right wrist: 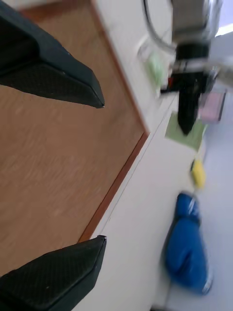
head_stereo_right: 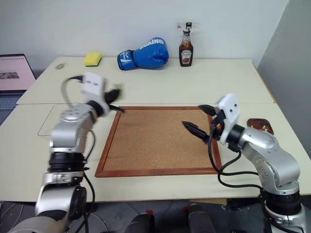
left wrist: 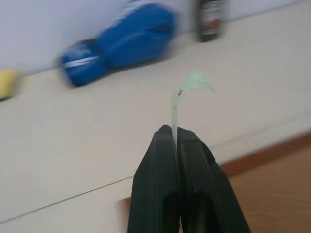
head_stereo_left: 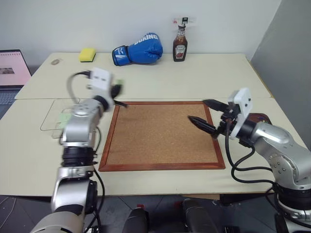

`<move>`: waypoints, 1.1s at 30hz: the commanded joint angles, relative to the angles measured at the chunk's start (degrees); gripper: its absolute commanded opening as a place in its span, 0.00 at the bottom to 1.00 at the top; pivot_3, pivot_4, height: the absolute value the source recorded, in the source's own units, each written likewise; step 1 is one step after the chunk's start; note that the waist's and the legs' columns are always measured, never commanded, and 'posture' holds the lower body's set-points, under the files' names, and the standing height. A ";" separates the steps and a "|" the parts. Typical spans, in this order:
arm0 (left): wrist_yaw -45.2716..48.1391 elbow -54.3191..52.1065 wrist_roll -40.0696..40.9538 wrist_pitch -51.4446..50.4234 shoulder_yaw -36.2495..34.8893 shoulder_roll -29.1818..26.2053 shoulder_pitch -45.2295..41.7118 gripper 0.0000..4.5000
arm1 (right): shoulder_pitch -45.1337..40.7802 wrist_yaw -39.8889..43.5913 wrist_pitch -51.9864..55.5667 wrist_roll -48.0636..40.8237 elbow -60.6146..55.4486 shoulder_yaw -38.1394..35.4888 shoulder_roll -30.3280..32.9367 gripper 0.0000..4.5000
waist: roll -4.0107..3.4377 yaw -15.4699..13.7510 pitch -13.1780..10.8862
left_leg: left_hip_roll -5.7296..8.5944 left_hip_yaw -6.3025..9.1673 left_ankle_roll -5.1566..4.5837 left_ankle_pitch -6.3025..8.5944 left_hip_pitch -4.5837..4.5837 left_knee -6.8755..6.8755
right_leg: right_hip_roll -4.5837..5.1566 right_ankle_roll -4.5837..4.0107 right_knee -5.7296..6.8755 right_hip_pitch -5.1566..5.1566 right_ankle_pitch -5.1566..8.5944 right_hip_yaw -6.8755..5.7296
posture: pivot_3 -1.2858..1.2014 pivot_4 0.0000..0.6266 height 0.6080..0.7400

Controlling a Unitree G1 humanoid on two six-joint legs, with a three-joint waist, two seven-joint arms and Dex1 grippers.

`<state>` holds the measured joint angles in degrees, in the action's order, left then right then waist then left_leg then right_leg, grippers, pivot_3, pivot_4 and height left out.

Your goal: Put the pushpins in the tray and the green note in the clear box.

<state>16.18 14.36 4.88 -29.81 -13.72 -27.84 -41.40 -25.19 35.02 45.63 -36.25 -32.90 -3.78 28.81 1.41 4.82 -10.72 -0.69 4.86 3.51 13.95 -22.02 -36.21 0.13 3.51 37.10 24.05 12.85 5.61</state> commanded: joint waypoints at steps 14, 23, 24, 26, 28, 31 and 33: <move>-18.30 6.47 2.64 -1.90 -14.16 -1.13 1.57 0.14 | -7.08 1.12 0.59 -6.77 -1.07 5.39 -2.44 1.00 | 0.06 -2.23 0.02 | 0.06 0.07 0.01 0.00 -0.11 -0.05 | 0.11 -0.01 -0.03 0.01 -0.01 -0.13 | 0.52 0.24 1.00; -17.52 5.74 2.52 0.03 -11.32 -1.47 1.11 0.51 | -4.60 -0.18 0.16 -5.47 -1.28 4.21 -0.99 1.00 | 0.07 -2.19 0.03 | 0.06 0.06 0.02 0.00 -0.12 -0.04 | 0.11 -0.02 -0.03 0.02 -0.01 -0.12 | 0.52 0.24 1.00; -16.51 4.10 2.89 0.45 -10.48 -0.78 1.40 0.52 | -3.85 -1.12 0.03 -4.66 -0.93 3.84 -1.02 1.00 | 0.07 -2.18 0.03 | 0.06 0.06 0.01 0.00 -0.12 -0.05 | 0.11 -0.02 -0.03 0.01 -0.01 -0.12 | 0.52 0.24 1.00; -14.36 0.51 3.56 1.64 -8.10 0.80 2.49 0.62 | -1.73 -3.42 -1.22 -1.83 0.24 3.61 -1.01 1.00 | 0.09 -2.26 0.04 | 0.06 0.07 0.02 0.00 -0.11 -0.05 | 0.10 -0.03 -0.02 0.01 -0.02 -0.14 | 0.52 0.24 1.00; -10.23 -5.69 4.98 2.94 -4.04 3.56 4.97 0.73 | 0.86 -8.34 -1.99 1.31 0.93 3.05 -2.58 1.00 | 0.17 -2.56 0.09 | 0.06 0.06 0.02 0.00 -0.12 -0.05 | 0.12 -0.03 -0.05 0.00 -0.02 -0.13 | 0.52 0.24 1.00; -6.20 -12.99 6.39 3.52 -0.50 5.85 8.63 0.86 | 3.16 -14.97 -3.14 6.76 1.31 3.60 -4.72 1.00 | 0.17 -2.92 0.09 | 0.13 -0.03 0.05 0.00 -0.17 -0.04 | 0.23 -0.14 -0.06 0.03 -0.09 -0.07 | 0.52 0.24 1.00; -5.19 -18.22 6.28 3.43 2.00 7.15 12.33 0.96 | 5.21 -19.77 -3.48 9.81 1.13 3.34 -7.15 1.00 | 0.17 -2.64 0.09 | 0.12 -0.05 0.05 0.00 -0.19 -0.04 | 0.22 -0.14 -0.07 0.06 -0.09 -0.05 | 0.52 0.24 1.00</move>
<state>9.83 2.71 10.94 -27.57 -12.95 -20.71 -30.78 -21.06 19.78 43.87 -29.42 -30.27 0.75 22.98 1.58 2.18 -10.63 -0.59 4.80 3.56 13.94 -22.18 -36.25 0.32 3.41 37.04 24.11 12.78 5.58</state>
